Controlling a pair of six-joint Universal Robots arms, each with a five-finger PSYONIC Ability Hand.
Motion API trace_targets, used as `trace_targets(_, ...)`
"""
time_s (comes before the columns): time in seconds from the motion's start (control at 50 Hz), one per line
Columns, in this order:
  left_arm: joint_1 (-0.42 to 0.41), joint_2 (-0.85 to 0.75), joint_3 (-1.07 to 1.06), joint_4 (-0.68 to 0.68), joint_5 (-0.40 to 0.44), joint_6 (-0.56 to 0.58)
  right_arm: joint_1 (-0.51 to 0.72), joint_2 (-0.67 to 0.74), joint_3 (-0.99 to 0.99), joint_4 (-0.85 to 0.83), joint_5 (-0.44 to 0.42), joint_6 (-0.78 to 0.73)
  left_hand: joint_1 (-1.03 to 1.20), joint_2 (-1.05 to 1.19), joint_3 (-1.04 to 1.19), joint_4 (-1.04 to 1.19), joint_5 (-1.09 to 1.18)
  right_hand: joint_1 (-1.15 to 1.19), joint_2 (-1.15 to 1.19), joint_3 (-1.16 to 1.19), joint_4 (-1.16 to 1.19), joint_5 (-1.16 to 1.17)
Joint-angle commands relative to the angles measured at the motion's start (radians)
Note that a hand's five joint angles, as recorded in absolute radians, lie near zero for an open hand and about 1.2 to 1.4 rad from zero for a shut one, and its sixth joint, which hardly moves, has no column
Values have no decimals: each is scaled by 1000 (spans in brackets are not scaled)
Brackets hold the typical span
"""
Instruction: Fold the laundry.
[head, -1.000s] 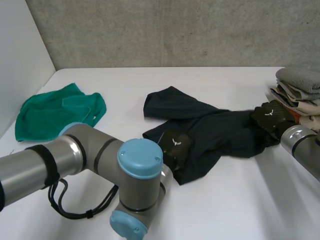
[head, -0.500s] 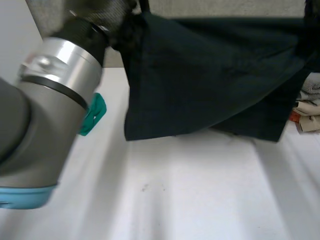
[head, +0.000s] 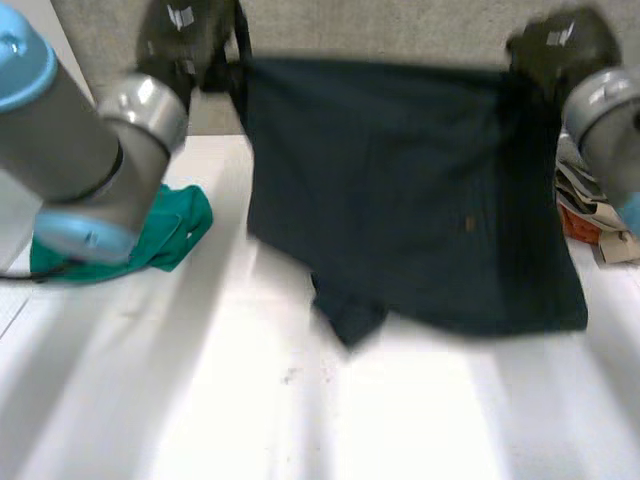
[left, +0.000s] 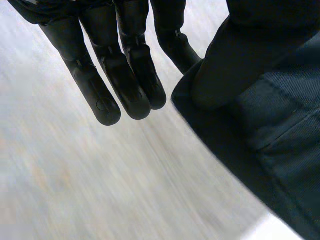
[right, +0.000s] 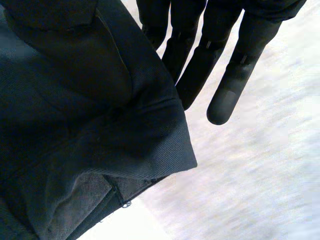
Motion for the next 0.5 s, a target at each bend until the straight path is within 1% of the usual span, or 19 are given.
trace_targets(0.02, 17, -3, 209, 225, -11, -9, 71, 9, -150, -219, 66, 3, 257, 197, 202, 197, 210, 292, 228, 220, 197, 238)
trace_targets(0.06, 14, 19, 201, 222, -10, -17, 91, -21, -143, -187, 61, 3, 257, 197, 202, 197, 210, 292, 228, 220, 197, 238)
trace_targets(0.12, 6, 80, 123, 173, -3, -40, 96, -71, -115, -127, 46, 3, 257, 197, 202, 197, 210, 292, 228, 220, 197, 238)
trace_targets(0.22, 6, 206, -99, 107, -2, -60, 90, -124, -39, 25, -40, 3, 257, 197, 202, 197, 210, 292, 228, 220, 197, 238)
trace_targets(0.24, 9, 226, -172, 95, -2, -61, 90, -126, -26, 50, -48, 3, 257, 197, 202, 197, 210, 292, 228, 220, 197, 238)
trace_targets(0.28, 11, 239, -246, 82, -5, -61, 85, -123, 0, 102, -55, 3, 257, 197, 202, 197, 210, 292, 228, 220, 197, 238)
trace_targets(0.3, 12, 246, -280, 75, -6, -61, 82, -109, 27, 158, -62, 0, 257, 197, 202, 197, 210, 292, 228, 220, 197, 238)
trace_targets(0.32, 12, 249, -353, 58, -8, -63, 82, -100, 43, 186, -63, -2, 257, 197, 202, 197, 210, 292, 228, 220, 197, 238)
trace_targets(0.34, 12, 247, -383, 49, -9, -63, 82, -82, 56, 209, -63, -3, 257, 197, 202, 197, 210, 292, 228, 220, 197, 238)
trace_targets(0.38, 15, 244, -443, 33, -9, -63, 82, -8, 92, 280, -59, -12, 257, 197, 202, 197, 210, 292, 228, 220, 197, 238)
trace_targets(0.4, 17, 238, -498, 21, -11, -60, 82, 15, 101, 300, -59, -15, 257, 197, 202, 197, 210, 292, 228, 220, 197, 238)
trace_targets(0.46, 17, 215, -558, 4, -9, -55, 88, 99, 127, 352, -55, -26, 257, 197, 202, 197, 210, 292, 228, 220, 197, 238)
trace_targets(0.5, 17, 151, -595, -4, -8, -57, 91, 136, 135, 363, -55, -34, 257, 197, 202, 197, 210, 292, 228, 220, 197, 238)
